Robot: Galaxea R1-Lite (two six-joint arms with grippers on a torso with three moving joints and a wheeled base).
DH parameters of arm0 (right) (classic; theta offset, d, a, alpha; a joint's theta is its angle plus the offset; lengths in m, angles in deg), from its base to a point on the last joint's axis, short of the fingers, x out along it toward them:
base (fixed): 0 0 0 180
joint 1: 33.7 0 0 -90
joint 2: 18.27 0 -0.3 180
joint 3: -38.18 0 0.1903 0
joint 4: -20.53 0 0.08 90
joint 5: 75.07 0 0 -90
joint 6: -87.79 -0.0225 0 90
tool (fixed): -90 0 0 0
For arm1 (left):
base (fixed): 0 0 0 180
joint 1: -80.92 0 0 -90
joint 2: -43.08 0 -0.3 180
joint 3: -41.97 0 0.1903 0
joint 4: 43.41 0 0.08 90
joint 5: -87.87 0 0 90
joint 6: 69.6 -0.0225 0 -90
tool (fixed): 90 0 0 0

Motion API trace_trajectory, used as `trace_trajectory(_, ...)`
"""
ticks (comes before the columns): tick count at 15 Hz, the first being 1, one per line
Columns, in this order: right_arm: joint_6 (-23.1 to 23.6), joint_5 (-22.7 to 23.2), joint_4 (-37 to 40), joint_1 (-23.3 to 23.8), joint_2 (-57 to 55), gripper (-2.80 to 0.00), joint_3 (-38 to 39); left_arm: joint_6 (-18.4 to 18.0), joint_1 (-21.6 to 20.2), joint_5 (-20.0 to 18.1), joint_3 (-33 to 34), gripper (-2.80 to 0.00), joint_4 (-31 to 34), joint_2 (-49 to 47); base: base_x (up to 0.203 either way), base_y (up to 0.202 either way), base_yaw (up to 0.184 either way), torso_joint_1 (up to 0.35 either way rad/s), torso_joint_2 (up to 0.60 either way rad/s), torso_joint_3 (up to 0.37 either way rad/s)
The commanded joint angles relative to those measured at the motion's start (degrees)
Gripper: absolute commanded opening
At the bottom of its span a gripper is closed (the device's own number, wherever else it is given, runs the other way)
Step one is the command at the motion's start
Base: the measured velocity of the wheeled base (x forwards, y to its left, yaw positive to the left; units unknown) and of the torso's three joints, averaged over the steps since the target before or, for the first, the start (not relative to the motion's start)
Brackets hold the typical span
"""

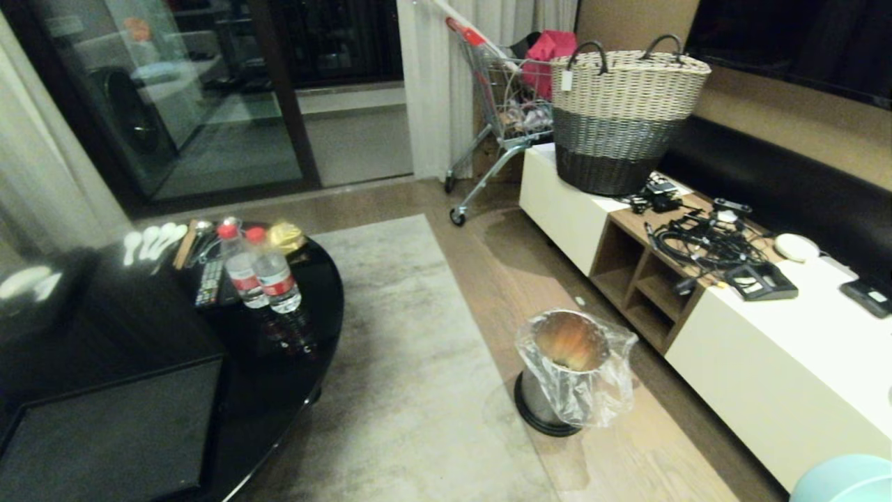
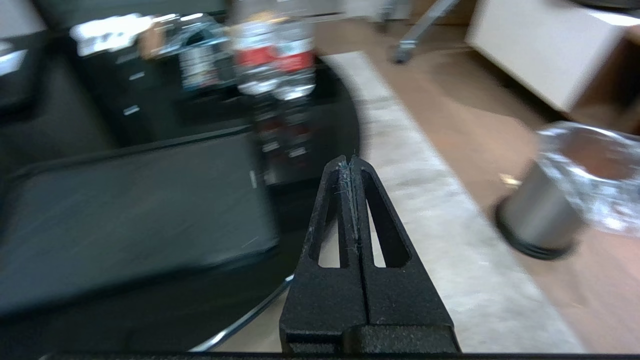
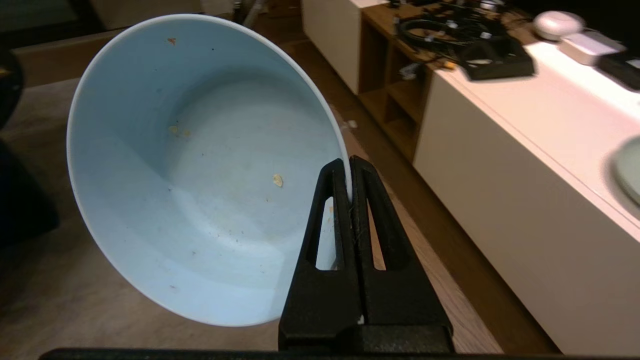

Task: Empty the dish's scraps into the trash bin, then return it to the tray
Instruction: Put the bowl back to the table

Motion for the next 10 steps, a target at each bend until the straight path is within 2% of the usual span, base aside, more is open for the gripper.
trace_trajectory(1,-0.01,-0.01,-0.04,0.02,-0.09,-2.8,0.01,0.01,0.0,0.0,0.0,-2.8,-0.02,0.02,-0.001,-0.011,0.166,0.001,0.0,0.002)
trace_trajectory(10,-0.01,-0.01,0.03,-0.06,-0.09,-2.8,-0.06,0.01,0.0,0.0,0.0,-2.8,-0.02,0.02,0.0,-0.01,0.166,0.003,0.0,0.002)
